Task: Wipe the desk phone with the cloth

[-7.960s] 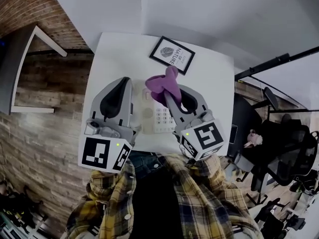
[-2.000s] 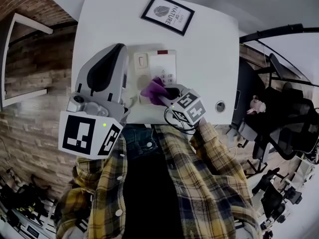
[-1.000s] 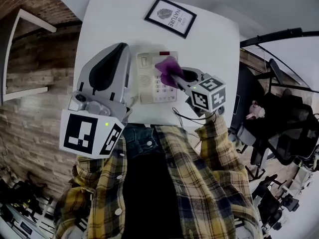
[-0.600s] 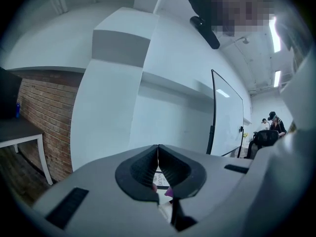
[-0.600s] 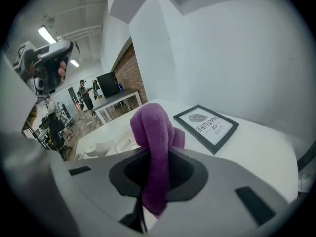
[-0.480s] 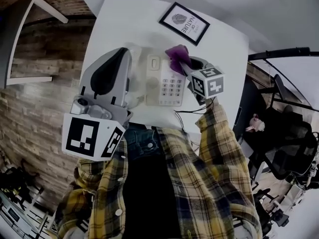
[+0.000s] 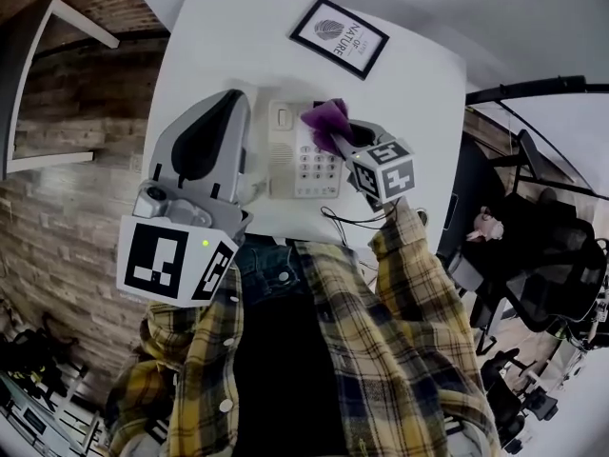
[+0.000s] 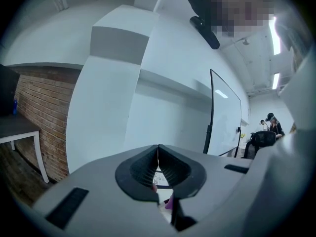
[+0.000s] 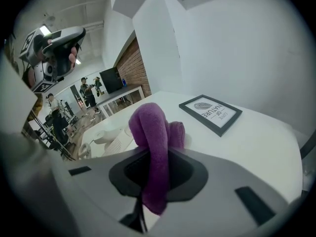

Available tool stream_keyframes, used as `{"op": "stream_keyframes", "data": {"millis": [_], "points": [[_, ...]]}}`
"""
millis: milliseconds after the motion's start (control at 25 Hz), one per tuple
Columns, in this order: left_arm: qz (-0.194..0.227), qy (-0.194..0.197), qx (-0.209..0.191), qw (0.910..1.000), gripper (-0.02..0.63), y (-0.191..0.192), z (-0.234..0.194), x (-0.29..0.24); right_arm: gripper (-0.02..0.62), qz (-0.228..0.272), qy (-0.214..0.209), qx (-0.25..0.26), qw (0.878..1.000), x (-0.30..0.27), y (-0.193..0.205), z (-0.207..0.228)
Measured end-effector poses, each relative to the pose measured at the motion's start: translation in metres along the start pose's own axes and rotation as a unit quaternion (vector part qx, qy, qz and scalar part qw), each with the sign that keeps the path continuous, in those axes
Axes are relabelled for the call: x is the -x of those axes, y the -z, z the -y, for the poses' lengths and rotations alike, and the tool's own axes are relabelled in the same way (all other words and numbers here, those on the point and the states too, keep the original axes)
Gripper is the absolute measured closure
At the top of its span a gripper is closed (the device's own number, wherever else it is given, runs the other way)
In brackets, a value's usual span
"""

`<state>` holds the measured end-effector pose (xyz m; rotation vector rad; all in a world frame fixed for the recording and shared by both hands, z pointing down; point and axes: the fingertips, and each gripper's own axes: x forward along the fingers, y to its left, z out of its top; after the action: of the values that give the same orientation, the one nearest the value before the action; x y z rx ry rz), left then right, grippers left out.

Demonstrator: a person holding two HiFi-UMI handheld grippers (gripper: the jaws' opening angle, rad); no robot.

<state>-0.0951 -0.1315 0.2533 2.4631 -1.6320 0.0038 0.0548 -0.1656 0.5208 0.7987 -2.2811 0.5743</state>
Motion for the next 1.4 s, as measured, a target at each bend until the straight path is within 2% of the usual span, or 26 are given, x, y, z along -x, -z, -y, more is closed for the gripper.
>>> {"op": "stream_keyframes", "data": {"millis": [840, 1400], "points": [[-0.023, 0.067, 0.003, 0.9975, 0.591, 0.013, 0.028, -0.026, 0.529, -0.035, -0.023, -0.036, 0.998, 0.024, 0.069, -0.044], [-0.027, 0.1, 0.003, 0.9946, 0.591, 0.016, 0.041, -0.034, 0.529, -0.06, -0.039, -0.108, 0.992, 0.041, 0.118, -0.078]]}}
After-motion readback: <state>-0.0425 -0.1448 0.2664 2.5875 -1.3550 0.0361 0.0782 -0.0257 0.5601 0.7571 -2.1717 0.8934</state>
